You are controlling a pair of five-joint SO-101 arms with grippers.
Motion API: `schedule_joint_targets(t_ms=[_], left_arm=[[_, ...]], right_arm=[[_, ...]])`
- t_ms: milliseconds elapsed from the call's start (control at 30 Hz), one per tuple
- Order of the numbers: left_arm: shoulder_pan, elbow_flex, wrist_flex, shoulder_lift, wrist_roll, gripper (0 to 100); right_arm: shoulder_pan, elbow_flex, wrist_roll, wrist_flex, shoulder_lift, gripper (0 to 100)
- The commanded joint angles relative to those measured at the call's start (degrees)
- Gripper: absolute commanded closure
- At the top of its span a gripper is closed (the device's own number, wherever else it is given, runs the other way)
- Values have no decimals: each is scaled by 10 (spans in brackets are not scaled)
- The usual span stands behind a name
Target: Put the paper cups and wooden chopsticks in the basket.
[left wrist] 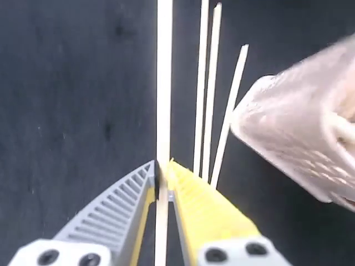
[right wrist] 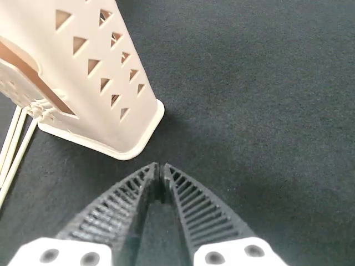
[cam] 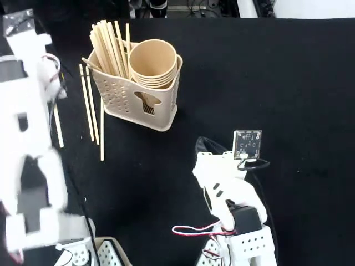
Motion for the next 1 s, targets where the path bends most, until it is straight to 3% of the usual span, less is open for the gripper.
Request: schedule_joint_targets(t_ms=[0,200,300,467,533,633,867,967], left_arm=[[15,198,-144,-222,-4,971],[49,440,-417,-514,2,971],[81,540,-607,-632,2,971],[150,629,-920,-702,-24,970],[175,605,-933,-672,-54,970],[201,544,-884,-584,-58,970],[207,453,-927,-339,54,970],[206,447,-939,-265,62,971]], right_arm=[[-5,-1,-6,1,-29,986],[-5,-1,-6,1,-29,986],[-5,-1,-6,1,-29,986],[-5,-1,-6,1,-29,986],[-5,-1,-6,1,-29,986],[-5,-1,-6,0,-29,986],[-5,-1,-6,0,-29,986],[-5,-1,-6,0,-29,986]])
